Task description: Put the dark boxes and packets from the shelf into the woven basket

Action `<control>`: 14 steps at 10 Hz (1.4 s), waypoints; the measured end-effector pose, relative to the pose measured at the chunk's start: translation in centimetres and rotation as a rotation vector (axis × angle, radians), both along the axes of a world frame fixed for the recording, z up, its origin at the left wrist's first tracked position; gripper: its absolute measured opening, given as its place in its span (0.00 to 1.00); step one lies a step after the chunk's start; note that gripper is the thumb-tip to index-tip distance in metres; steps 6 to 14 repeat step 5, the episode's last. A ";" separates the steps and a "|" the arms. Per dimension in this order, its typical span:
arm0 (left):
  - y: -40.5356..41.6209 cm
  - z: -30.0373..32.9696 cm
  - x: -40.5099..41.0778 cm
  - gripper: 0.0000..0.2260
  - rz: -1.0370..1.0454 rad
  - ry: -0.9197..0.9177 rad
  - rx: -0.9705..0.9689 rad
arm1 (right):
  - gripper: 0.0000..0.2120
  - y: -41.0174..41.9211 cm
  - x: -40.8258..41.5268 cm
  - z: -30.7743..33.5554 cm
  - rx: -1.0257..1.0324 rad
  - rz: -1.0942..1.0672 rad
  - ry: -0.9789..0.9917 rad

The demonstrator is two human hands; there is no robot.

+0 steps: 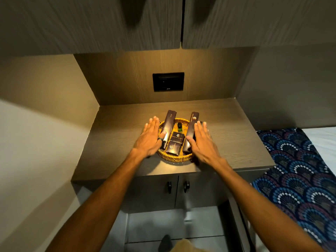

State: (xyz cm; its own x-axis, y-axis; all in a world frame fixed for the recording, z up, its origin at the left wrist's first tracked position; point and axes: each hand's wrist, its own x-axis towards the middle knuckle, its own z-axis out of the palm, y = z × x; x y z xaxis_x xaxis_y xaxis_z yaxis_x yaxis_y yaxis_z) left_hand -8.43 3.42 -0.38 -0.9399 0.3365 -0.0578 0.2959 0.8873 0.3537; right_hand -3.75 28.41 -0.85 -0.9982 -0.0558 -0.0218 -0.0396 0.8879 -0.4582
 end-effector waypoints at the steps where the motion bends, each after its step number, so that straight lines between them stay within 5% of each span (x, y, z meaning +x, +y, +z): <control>1: 0.6 -0.4 1.2 0.32 0.079 0.036 0.008 | 0.37 1.0 -1.1 0.6 0.010 0.086 -0.001; 3: 1.6 -0.5 3.6 0.33 0.228 0.025 0.009 | 0.34 1.4 -2.3 2.3 0.031 0.217 -0.045; 14: 1.8 1.2 5.0 0.34 0.235 0.099 -0.078 | 0.35 0.9 -1.4 3.6 0.091 0.230 0.035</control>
